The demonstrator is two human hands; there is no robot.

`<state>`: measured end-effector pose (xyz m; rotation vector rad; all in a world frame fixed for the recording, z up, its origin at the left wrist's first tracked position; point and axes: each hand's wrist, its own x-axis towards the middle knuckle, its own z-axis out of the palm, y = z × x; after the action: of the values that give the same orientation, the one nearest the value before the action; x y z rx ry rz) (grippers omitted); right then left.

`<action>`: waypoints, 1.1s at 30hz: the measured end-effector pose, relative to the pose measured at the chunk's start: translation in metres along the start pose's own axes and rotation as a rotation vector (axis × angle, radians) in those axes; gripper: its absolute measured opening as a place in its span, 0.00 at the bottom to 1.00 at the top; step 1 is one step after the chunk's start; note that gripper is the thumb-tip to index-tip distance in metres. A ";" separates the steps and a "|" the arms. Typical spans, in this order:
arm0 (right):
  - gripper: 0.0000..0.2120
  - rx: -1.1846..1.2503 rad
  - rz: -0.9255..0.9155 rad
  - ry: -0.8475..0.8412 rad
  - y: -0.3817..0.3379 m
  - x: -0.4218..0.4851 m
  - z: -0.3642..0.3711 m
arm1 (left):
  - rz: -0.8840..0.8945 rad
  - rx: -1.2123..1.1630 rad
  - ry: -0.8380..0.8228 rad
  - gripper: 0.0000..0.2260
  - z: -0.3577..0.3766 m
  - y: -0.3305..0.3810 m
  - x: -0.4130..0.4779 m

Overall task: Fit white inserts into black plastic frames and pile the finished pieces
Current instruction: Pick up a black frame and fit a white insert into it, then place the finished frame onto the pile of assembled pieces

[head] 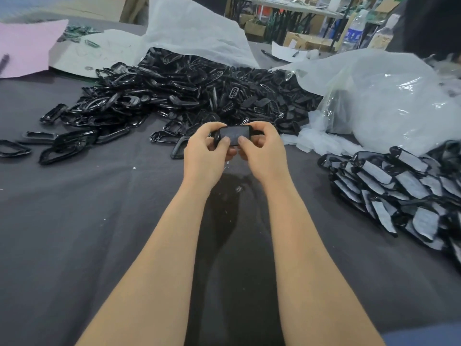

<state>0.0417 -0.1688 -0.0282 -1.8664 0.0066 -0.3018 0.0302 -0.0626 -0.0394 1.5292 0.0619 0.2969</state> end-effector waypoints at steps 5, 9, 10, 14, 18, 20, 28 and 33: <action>0.11 0.071 0.021 0.184 -0.008 -0.007 -0.034 | 0.000 -0.017 -0.067 0.10 0.039 0.014 -0.005; 0.05 -0.041 0.005 0.397 -0.006 -0.011 -0.087 | -0.032 0.017 -0.128 0.08 0.092 0.033 -0.015; 0.05 -0.107 -0.005 0.448 -0.004 -0.012 -0.102 | -0.025 0.060 -0.161 0.08 0.107 0.036 -0.019; 0.06 -0.276 0.042 0.608 0.012 -0.024 -0.154 | 0.105 0.287 -0.266 0.05 0.160 0.041 -0.043; 0.09 -0.426 0.139 0.714 0.028 -0.033 -0.180 | 0.148 0.574 -0.292 0.10 0.199 0.032 -0.058; 0.10 -0.521 0.216 0.712 0.034 -0.034 -0.184 | 0.143 0.682 -0.254 0.12 0.208 0.025 -0.061; 0.15 -0.652 0.321 0.724 0.041 -0.034 -0.185 | 0.108 0.624 -0.253 0.15 0.217 0.015 -0.063; 0.14 -0.544 0.119 0.758 0.022 -0.026 -0.157 | 0.032 0.278 -0.192 0.15 0.194 0.028 -0.047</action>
<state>-0.0136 -0.3190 -0.0102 -2.1552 0.7791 -0.9821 0.0241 -0.2615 -0.0093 1.8298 -0.0758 0.1698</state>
